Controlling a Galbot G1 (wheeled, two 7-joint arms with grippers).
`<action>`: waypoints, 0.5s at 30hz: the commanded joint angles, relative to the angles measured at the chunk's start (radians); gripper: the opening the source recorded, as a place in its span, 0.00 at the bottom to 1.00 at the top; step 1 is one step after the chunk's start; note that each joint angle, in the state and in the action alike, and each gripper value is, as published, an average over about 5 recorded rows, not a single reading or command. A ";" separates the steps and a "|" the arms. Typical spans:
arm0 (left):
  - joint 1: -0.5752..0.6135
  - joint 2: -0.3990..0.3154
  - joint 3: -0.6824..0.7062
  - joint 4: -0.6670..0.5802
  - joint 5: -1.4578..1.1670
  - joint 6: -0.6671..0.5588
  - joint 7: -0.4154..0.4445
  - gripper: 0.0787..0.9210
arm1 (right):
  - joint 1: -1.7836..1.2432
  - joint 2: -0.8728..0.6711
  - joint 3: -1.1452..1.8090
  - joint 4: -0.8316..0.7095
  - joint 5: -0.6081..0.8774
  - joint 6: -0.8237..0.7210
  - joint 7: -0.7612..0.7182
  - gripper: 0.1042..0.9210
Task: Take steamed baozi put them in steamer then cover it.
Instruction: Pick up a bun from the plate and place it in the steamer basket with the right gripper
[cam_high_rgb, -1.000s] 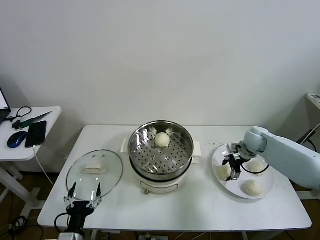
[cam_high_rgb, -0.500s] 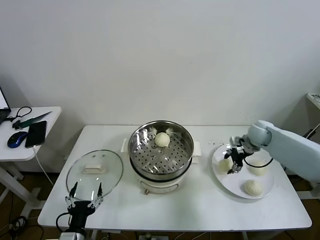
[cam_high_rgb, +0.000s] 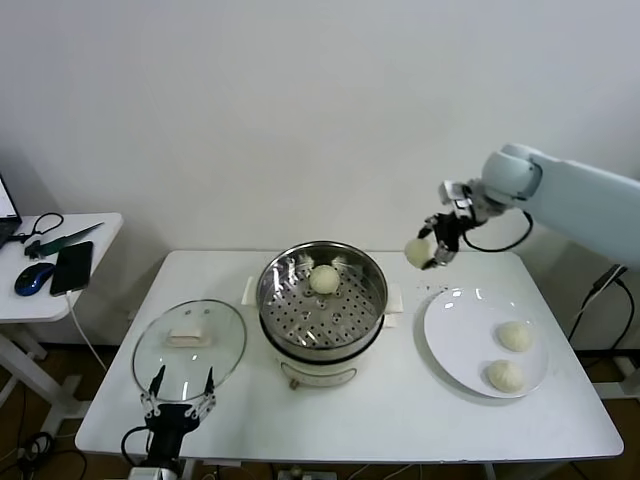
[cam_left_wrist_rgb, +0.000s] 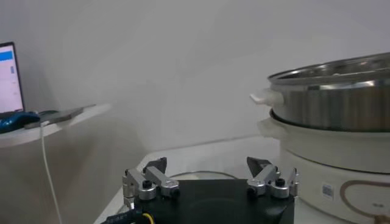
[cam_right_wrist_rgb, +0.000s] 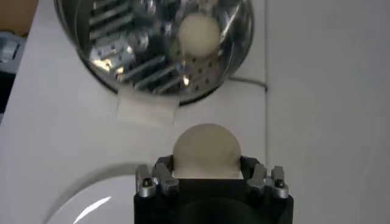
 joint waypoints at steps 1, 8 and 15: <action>-0.004 0.007 0.017 0.002 0.028 -0.006 0.001 0.88 | 0.170 0.221 -0.124 0.047 0.230 -0.069 0.081 0.72; -0.024 0.002 0.027 0.003 0.089 0.004 -0.003 0.88 | 0.077 0.397 -0.114 0.011 0.253 -0.110 0.156 0.73; -0.031 0.004 0.023 0.008 0.088 0.007 -0.005 0.88 | -0.022 0.479 -0.116 -0.021 0.252 -0.131 0.197 0.73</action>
